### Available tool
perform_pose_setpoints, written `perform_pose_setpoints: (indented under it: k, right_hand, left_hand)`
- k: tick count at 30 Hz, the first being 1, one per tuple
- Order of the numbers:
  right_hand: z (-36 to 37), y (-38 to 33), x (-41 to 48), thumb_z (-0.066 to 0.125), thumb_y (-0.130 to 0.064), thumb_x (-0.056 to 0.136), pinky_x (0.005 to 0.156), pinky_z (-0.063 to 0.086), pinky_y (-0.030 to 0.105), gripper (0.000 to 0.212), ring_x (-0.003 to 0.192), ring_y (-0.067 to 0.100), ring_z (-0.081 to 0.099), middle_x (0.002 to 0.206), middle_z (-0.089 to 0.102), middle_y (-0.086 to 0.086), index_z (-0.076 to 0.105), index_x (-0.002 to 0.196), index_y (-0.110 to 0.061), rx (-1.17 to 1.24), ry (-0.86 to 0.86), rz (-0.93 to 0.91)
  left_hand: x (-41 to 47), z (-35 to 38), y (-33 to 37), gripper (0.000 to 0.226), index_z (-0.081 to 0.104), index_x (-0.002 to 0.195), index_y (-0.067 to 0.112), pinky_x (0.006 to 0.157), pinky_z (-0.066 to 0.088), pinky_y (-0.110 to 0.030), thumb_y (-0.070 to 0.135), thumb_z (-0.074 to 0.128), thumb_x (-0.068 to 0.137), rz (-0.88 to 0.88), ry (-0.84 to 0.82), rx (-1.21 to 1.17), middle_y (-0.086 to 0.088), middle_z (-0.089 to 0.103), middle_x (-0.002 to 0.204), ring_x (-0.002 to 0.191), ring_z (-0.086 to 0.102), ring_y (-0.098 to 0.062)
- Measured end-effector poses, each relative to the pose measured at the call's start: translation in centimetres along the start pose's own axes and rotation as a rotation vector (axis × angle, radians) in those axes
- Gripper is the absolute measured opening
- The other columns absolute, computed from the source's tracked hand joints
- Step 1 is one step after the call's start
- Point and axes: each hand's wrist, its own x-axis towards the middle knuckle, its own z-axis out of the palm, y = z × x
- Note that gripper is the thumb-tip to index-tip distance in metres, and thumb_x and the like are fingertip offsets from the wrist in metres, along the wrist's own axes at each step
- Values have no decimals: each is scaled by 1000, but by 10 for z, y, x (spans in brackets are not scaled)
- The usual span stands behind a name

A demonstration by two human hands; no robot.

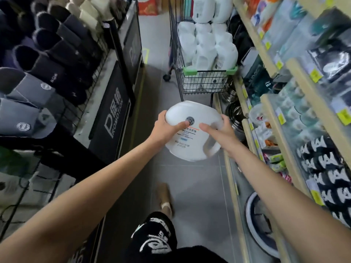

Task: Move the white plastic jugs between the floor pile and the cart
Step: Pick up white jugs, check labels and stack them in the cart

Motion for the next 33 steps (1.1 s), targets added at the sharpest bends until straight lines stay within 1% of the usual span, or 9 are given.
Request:
perform_pose_setpoints:
  k: [4, 8, 12, 16, 22, 26, 28, 31, 33]
  right_hand:
    - [2, -42, 82, 82, -27, 75, 72, 44, 18, 76, 98, 8, 56, 122, 58, -1, 37, 136, -17, -38, 12, -10]
    - [3, -75, 154, 83, -32, 73, 83, 46, 25, 82, 107, 13, 55, 124, 56, -1, 35, 138, -19, -60, 22, -12]
    - [-1, -99, 220, 84, -36, 70, 96, 46, 33, 86, 110, 14, 56, 123, 57, -3, 33, 138, -21, -74, 32, -7]
    - [-3, -121, 293, 83, -29, 74, 82, 47, 23, 80, 105, 10, 56, 125, 57, -1, 33, 136, -18, -68, 29, -21]
    - [-8, -157, 437, 84, -45, 66, 104, 41, 37, 101, 124, 18, 46, 140, 40, -3, 22, 145, -27, -117, -13, -49]
    - [-13, -196, 526, 83, -39, 71, 101, 39, 32, 95, 119, 12, 43, 129, 39, -11, 25, 146, -29, -149, -57, -79]
    - [-16, -211, 569, 84, -39, 69, 106, 39, 35, 96, 122, 14, 46, 135, 43, -8, 26, 146, -30, -164, -92, -98]
    - [-18, -231, 624, 85, -56, 55, 113, 34, 44, 120, 135, 17, 38, 153, 31, -4, 15, 150, -36, -197, -156, -74]
    - [-18, -242, 655, 86, -56, 54, 110, 37, 47, 125, 135, 18, 39, 153, 32, -5, 8, 151, -40, -209, -196, -54]
  left_hand:
    - [89, -3, 33, 75, 37, 118, 30, 88, 55, -40, 52, 79, 60, -8, -24, -10, 1, 56, 118, 103, 61, -18]
    - [165, -7, 63, 92, 38, 124, 28, 91, 54, -43, 63, 76, 47, -2, -45, -10, 0, 56, 120, 106, 61, -19]
    - [235, -6, 91, 92, 39, 122, 27, 91, 54, -43, 63, 76, 46, -2, -73, 0, 0, 56, 118, 105, 61, -19]
    - [312, -3, 114, 94, 39, 125, 27, 92, 54, -42, 59, 79, 45, 17, -86, -19, 1, 56, 120, 107, 61, -18]
    - [449, 7, 153, 93, 38, 127, 27, 91, 54, -44, 57, 80, 50, 44, -71, -45, -2, 56, 123, 107, 62, -20]
    - [532, 15, 190, 85, 37, 130, 23, 93, 53, -40, 60, 71, 62, 52, -9, -73, -3, 54, 124, 106, 62, -17]
    - [571, 16, 207, 80, 37, 133, 18, 87, 52, -32, 58, 67, 70, 66, 24, -77, -2, 54, 122, 102, 61, -13]
    - [624, 15, 225, 74, 38, 136, 12, 86, 48, -28, 57, 60, 81, 94, 58, -63, -3, 53, 123, 104, 59, -14]
    - [656, 13, 237, 71, 39, 135, 13, 89, 45, -27, 57, 55, 83, 102, 78, -57, -1, 50, 123, 108, 56, -15]
